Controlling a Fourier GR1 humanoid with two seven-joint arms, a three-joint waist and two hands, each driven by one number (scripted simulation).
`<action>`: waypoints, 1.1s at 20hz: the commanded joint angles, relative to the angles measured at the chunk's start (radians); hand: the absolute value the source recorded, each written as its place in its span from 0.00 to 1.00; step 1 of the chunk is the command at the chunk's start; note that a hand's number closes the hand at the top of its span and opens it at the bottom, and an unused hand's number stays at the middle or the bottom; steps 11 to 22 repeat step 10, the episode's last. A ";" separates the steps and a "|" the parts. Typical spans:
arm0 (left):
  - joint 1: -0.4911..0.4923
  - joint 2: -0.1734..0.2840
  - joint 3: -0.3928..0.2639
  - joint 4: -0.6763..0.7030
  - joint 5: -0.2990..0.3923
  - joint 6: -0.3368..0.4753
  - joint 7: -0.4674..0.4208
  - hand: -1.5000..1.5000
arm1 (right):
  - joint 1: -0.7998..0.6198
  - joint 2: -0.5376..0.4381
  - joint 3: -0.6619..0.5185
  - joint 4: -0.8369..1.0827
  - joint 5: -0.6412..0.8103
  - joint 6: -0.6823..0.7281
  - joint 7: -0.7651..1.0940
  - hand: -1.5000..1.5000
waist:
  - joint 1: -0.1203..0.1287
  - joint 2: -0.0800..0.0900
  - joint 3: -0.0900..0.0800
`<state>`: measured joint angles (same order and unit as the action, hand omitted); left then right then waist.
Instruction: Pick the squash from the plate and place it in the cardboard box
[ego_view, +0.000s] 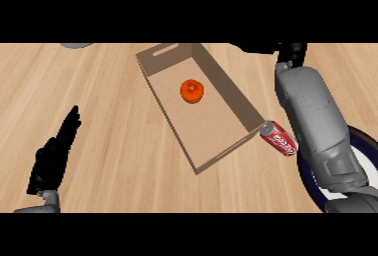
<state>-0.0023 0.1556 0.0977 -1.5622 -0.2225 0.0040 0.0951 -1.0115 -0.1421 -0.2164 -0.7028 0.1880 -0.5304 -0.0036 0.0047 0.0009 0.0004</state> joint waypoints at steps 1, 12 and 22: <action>0.057 -0.020 -0.010 0.022 -0.016 0.019 -0.072 0.50 | 0.086 -0.140 -0.068 -0.071 -0.061 0.085 0.007 0.00 | -0.018 -0.005 0.000; -0.017 -0.006 0.010 0.011 -0.011 0.015 0.000 0.50 | 0.337 -0.328 -0.149 -0.255 -0.212 0.377 -0.046 0.00 | -0.013 -0.003 0.000; -0.017 -0.006 0.010 0.011 -0.011 0.015 0.000 0.50 | 0.337 -0.328 -0.149 -0.255 -0.212 0.377 -0.046 0.00 | -0.013 -0.003 0.000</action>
